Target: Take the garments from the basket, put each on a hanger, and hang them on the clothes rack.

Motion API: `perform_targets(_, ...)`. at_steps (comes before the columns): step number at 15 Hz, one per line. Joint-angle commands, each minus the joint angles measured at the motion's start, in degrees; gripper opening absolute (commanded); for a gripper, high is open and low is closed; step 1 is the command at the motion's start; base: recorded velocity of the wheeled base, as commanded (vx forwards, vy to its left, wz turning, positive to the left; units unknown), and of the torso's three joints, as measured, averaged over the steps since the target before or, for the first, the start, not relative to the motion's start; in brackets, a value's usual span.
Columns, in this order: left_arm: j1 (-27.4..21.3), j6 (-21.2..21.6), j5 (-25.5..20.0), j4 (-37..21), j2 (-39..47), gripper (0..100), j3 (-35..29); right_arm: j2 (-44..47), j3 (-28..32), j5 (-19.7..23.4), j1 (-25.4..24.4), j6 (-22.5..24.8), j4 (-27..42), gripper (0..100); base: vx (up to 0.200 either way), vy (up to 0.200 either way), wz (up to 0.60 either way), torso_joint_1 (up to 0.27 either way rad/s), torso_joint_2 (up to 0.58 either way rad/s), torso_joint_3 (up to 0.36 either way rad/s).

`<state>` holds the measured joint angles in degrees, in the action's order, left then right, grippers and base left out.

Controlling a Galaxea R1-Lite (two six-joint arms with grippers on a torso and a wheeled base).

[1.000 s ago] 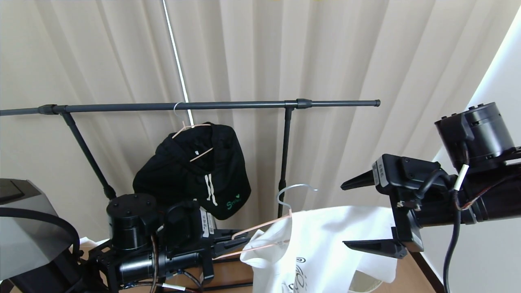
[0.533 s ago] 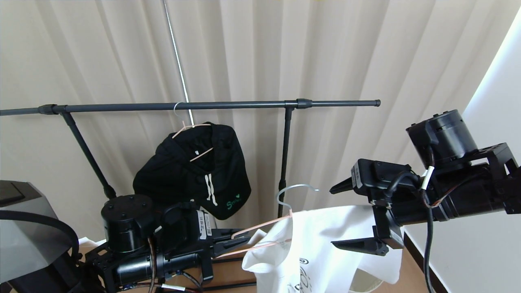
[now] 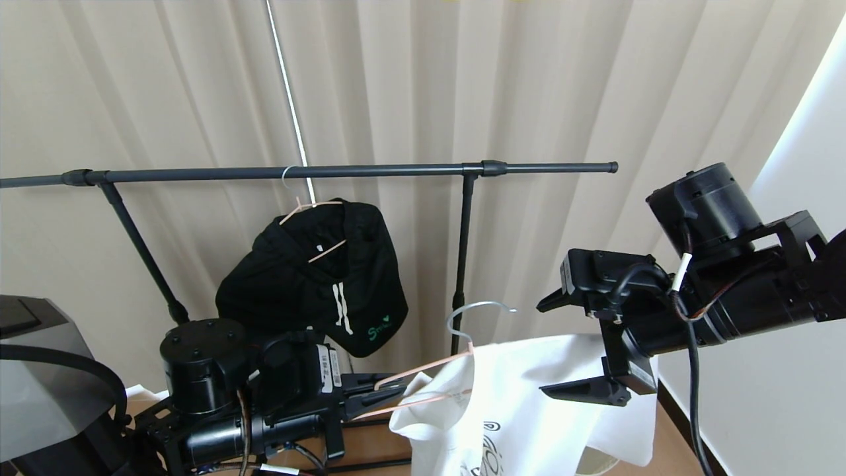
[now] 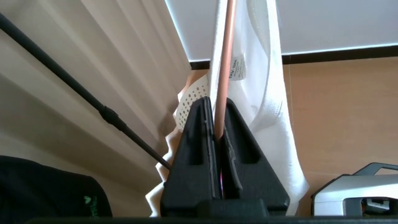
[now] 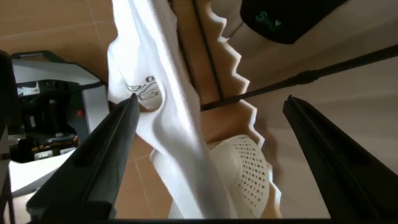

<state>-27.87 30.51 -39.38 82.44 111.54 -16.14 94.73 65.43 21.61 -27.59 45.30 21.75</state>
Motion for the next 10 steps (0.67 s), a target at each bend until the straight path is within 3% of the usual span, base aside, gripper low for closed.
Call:
perform_targets(1,0.01,-0.02,0.0,0.08,0.08,0,0.14,0.72,2.42,-0.43,-0.1,0.05,1.02,100,0.0,0.0,0.0,0.0,0.0,0.0)
perform_targets(10,-0.7,-0.19,0.09,3.42,0.08,0,2.52,2.65,3.3,-0.52,-0.27,0.05,0.49,100,0.0,0.0,0.0,0.0,0.0,0.0)
